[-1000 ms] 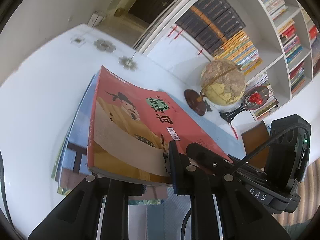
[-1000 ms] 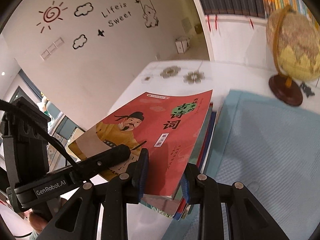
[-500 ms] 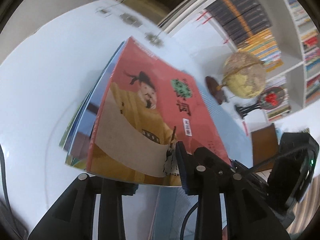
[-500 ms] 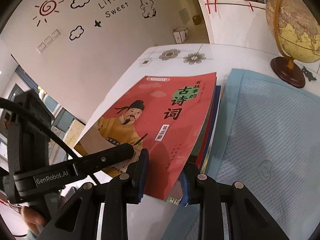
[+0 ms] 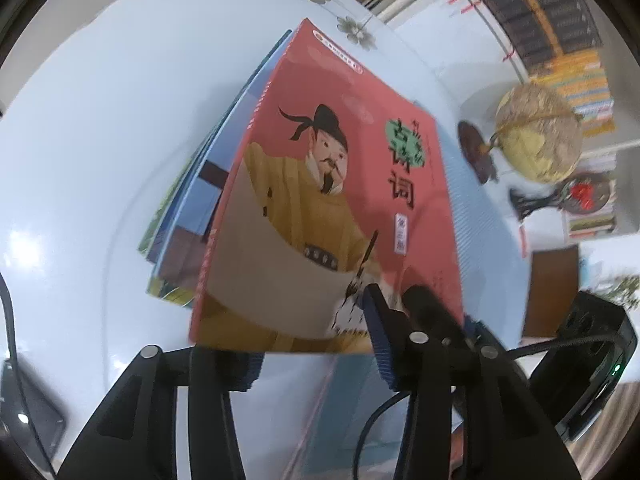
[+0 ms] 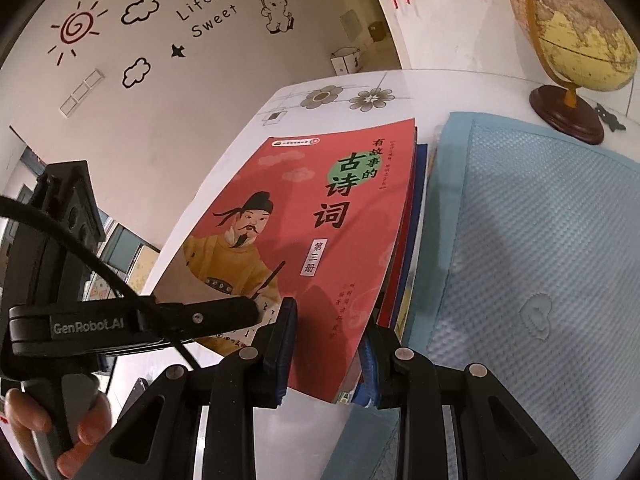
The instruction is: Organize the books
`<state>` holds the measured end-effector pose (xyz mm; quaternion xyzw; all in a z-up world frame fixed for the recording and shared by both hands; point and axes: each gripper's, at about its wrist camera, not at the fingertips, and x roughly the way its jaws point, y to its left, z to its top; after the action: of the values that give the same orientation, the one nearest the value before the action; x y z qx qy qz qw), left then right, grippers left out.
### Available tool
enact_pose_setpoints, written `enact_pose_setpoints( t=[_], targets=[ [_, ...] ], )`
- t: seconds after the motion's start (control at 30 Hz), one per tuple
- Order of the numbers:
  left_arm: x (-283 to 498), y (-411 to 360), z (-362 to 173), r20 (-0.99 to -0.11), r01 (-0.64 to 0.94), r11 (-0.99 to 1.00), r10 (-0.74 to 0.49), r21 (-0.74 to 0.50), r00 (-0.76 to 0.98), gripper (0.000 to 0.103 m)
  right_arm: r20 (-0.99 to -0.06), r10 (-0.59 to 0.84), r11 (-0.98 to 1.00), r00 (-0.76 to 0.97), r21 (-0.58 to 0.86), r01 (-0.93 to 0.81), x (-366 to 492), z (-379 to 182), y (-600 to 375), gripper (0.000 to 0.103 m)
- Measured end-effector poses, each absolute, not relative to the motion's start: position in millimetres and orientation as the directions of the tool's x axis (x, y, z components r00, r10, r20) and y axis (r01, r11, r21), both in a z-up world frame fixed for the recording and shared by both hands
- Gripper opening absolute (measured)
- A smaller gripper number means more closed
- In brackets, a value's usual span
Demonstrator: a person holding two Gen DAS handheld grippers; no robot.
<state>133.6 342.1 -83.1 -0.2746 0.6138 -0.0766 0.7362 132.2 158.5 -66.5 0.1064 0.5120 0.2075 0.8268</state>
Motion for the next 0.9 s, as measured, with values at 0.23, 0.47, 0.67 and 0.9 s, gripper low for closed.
enact_pose_setpoints(
  t=[0.23,0.47,0.67,0.9],
  targets=[
    [114,344,-82,-0.902,-0.218,0.878,-0.394,-0.426,0.176,0.073,-0.814,0.449,0.893,0.37,0.393,-0.22,130,-71,155,0.028],
    [105,347,-93,-0.893,-0.228,0.865,-0.418,-0.448,0.166,0.073,-0.838,0.431,0.899,0.333,0.366,-0.241,124,-78,156,0.028],
    [95,340,-86,-0.911,-0.18,0.907,-0.335,-0.381,0.238,0.073,-0.856,0.415,0.9,0.309,0.335,-0.28,102,-80,138,0.029],
    [81,336,-78,-0.874,-0.163,0.888,-0.363,-0.43,0.324,0.073,-0.878,0.385,0.914,0.285,0.322,-0.245,69,-84,105,0.031]
  ],
)
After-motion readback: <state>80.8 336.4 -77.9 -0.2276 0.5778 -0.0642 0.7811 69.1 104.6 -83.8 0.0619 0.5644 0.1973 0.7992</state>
